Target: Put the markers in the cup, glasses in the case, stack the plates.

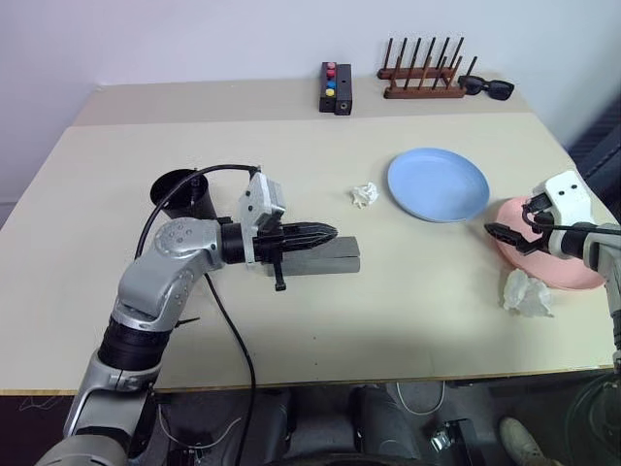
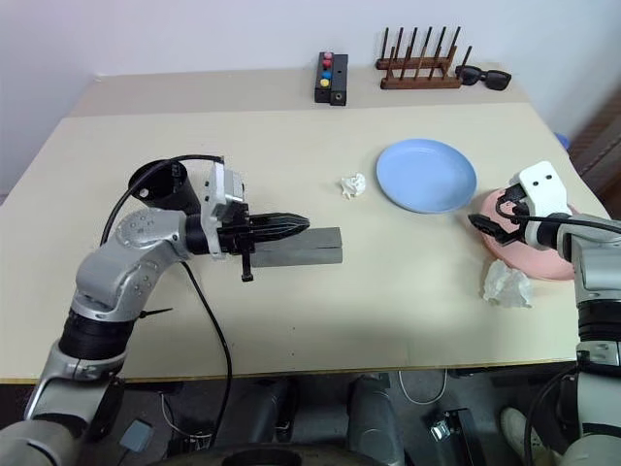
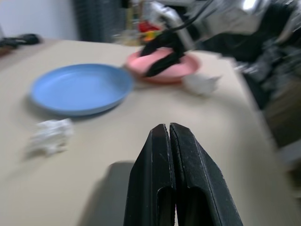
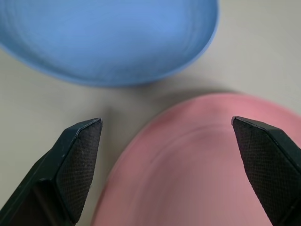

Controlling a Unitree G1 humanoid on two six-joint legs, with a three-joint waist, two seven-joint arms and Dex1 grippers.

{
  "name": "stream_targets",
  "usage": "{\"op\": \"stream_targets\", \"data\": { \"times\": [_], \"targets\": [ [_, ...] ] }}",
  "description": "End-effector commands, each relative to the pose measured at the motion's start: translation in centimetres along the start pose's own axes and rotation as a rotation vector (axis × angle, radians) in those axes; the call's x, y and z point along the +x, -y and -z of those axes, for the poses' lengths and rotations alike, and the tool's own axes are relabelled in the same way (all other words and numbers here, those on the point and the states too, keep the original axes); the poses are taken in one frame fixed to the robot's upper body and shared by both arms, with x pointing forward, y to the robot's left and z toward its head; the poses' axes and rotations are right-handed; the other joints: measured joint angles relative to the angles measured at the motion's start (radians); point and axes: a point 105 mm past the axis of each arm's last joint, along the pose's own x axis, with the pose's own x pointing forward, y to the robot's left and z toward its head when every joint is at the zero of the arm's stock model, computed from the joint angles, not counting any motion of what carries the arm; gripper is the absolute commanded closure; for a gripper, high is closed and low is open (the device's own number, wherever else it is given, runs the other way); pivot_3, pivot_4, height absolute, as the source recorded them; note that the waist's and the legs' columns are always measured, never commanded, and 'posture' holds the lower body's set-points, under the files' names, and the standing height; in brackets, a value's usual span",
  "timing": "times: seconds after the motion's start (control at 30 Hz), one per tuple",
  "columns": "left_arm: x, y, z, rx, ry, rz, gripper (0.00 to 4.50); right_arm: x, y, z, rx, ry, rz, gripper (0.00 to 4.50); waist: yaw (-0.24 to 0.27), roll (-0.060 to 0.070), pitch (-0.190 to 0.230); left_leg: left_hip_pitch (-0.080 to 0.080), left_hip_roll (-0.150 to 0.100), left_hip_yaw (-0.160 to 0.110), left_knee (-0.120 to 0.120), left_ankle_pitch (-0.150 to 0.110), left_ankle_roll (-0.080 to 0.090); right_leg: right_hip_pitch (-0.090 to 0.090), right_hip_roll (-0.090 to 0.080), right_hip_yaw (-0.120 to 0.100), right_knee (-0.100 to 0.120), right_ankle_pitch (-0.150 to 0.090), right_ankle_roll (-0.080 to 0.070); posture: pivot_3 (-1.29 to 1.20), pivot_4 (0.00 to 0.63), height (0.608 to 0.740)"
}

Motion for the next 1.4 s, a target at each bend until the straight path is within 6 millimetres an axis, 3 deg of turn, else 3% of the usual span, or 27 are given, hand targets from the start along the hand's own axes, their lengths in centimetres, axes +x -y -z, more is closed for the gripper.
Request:
{"op": "stream_targets", "data": {
  "times": [0.03, 0.3, 0.67, 0.8, 1.0, 1.4],
  "targets": [
    [-0.5, -0.6, 0.6, 0.100, -0.029, -0.034, 4.45, -0.2, 0.3, -0.4, -0.014, 0.024, 0.010, 0.00, 0.000, 0.000, 0.000, 0.000, 0.000, 0.000, 0.000, 0.000, 0.000, 0.000, 0.000, 0.000, 0.000, 0.000, 0.000, 0.00, 0.150, 0.740],
    [-1.4, 0.0, 1.6, 0.005, 0.005, 0.005, 4.45, 0.2, 0.2, 0.8, -0.019, 0.007, 0.007, 0.00, -0.001, 0.000, 0.000, 0.000, 0.000, 0.000, 0.000, 0.000, 0.000, 0.000, 0.000, 0.000, 0.000, 0.000, 0.000, 0.00, 0.150, 0.740],
    [-1.7, 0.8, 0.6, -0.054, 0.037, 0.077, 4.45, 0.0, -0.3, 1.6, -0.032, -0.027, -0.029, 0.00, -0.003, 0.000, 0.000, 0.000, 0.000, 0.000, 0.000, 0.000, 0.000, 0.000, 0.000, 0.000, 0.000, 0.000, 0.000, 0.00, 0.150, 0.740],
    [-1.6, 0.8, 0.7, -0.055, 0.036, 0.077, 4.50, -0.1, -0.4, 1.5, -0.034, -0.026, -0.033, 1.21, -0.002, 0.000, 0.000, 0.000, 0.000, 0.000, 0.000, 0.000, 0.000, 0.000, 0.000, 0.000, 0.000, 0.000, 0.000, 0.00, 0.150, 0.740],
    [-1.6, 0.8, 0.7, -0.056, 0.041, 0.069, 4.50, 0.2, -0.9, 1.3, -0.038, -0.024, -0.052, 4.28, -0.003, 0.000, 0.000, 0.000, 0.000, 0.000, 0.000, 0.000, 0.000, 0.000, 0.000, 0.000, 0.000, 0.000, 0.000, 0.00, 0.150, 0.740],
    [-1.4, 0.9, 0.8, -0.056, 0.046, 0.046, 4.50, 0.5, -0.1, 0.0, -0.106, -0.006, 0.001, 4.40, -0.007, 0.000, 0.000, 0.001, 0.001, 0.000, -0.001, 0.000, 0.000, 0.001, 0.000, 0.000, 0.000, 0.000, 0.000, 0.00, 0.150, 0.740]
  ]
}}
